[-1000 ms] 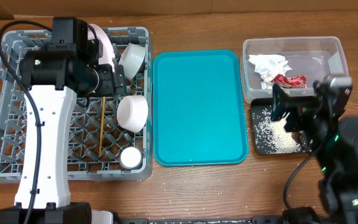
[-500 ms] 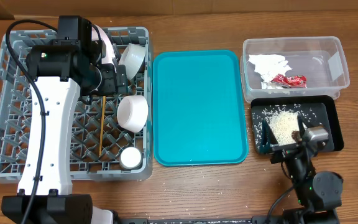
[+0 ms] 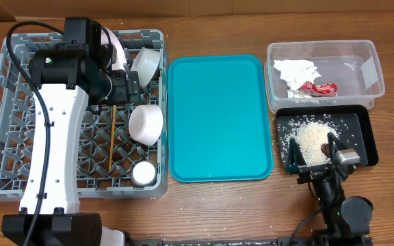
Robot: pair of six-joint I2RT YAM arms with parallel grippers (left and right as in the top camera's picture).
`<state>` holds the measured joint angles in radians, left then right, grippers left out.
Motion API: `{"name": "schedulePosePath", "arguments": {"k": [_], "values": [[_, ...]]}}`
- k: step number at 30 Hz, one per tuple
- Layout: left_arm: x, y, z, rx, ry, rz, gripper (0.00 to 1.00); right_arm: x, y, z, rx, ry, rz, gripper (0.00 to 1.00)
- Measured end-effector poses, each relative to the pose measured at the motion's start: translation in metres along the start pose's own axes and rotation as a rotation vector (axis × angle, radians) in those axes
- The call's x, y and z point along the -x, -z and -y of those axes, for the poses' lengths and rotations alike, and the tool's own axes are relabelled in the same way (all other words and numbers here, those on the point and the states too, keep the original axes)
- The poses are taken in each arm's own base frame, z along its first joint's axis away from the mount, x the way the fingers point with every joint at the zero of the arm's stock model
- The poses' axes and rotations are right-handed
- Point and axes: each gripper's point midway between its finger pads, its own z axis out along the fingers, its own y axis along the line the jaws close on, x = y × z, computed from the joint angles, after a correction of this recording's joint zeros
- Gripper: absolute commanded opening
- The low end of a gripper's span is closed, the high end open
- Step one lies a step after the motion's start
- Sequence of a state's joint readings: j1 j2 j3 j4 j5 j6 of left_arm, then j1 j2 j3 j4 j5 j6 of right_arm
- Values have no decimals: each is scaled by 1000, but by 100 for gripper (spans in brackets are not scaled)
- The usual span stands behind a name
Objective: Sort waste into correct bins and load items into the dishwasher
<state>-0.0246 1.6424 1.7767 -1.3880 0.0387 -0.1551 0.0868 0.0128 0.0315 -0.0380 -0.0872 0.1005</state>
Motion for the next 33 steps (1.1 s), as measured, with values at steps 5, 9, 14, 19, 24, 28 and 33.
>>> {"name": "schedulePosePath", "arguments": {"k": [5,9,14,19,24,28,33], "values": [[0,0,0,0,0,0,100,-16,0,1,5,-7,-54,100],[0,0,0,0,0,0,100,-17,0,0,9,-7,-56,100],[0,0,0,0,0,0,100,-17,0,-1,13,-7,-56,100],[0,0,0,0,0,0,100,-16,0,-1,13,-7,-56,100],[0,0,0,0,0,0,100,-16,0,-1,14,-7,-56,100],[0,0,0,0,0,0,100,-16,0,-1,13,-7,-56,100],[0,7,1,-3,-2,20,100,-16,0,-1,13,-7,-56,100]]}}
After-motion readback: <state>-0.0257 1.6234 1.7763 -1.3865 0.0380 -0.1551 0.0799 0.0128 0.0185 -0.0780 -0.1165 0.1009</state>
